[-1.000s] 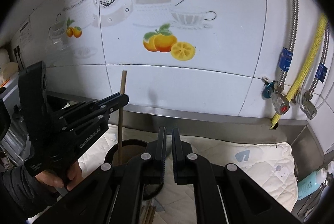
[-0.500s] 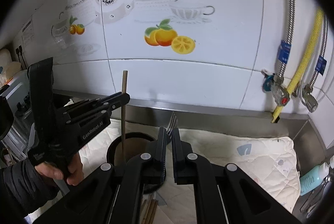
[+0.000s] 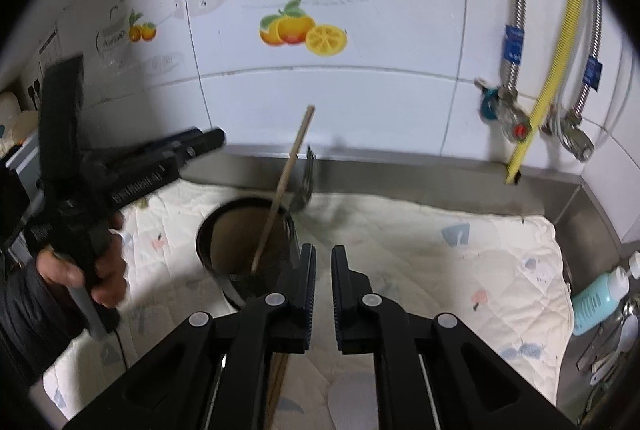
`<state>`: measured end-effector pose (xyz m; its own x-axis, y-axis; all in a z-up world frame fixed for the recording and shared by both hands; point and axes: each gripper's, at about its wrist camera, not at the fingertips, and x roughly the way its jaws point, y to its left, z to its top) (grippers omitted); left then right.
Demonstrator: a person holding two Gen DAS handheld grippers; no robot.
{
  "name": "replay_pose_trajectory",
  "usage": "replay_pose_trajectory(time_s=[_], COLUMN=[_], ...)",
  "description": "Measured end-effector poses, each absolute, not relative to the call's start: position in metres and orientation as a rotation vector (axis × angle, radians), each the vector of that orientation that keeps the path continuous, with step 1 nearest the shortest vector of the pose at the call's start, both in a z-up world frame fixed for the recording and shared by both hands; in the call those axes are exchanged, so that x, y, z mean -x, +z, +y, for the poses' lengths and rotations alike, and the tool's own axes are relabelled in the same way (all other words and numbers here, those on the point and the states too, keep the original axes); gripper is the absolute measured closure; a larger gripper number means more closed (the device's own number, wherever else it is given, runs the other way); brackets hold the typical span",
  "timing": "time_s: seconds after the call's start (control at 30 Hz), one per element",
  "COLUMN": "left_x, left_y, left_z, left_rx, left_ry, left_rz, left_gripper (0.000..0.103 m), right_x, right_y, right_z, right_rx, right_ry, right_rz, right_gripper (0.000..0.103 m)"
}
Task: Organize utensils
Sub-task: 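Drop the chopstick into the black holder with the left tool while the right tool releases the fork into it, then move the right tool over the white rice paddle while the left tool approaches another chopstick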
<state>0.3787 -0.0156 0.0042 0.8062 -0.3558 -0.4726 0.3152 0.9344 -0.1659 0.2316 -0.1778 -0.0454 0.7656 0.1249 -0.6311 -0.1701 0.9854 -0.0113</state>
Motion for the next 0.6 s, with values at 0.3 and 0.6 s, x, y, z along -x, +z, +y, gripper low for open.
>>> replay_pose_trajectory(time_s=[0.3,0.6], left_x=[-0.32,-0.259], left_y=[-0.004,-0.035], left_z=[-0.01,-0.002], left_rx=[0.046,0.012], left_ry=[-0.331,-0.3], left_rz=[0.622,0.731], left_gripper=[0.061,0.061], right_x=[-0.197,-0.165], right_y=[-0.069,-0.105], right_z=[-0.193,-0.214], right_rx=[0.043,0.002], right_ry=[0.158,0.145], right_rz=[0.721,0.808], right_gripper=[0.066,0.066])
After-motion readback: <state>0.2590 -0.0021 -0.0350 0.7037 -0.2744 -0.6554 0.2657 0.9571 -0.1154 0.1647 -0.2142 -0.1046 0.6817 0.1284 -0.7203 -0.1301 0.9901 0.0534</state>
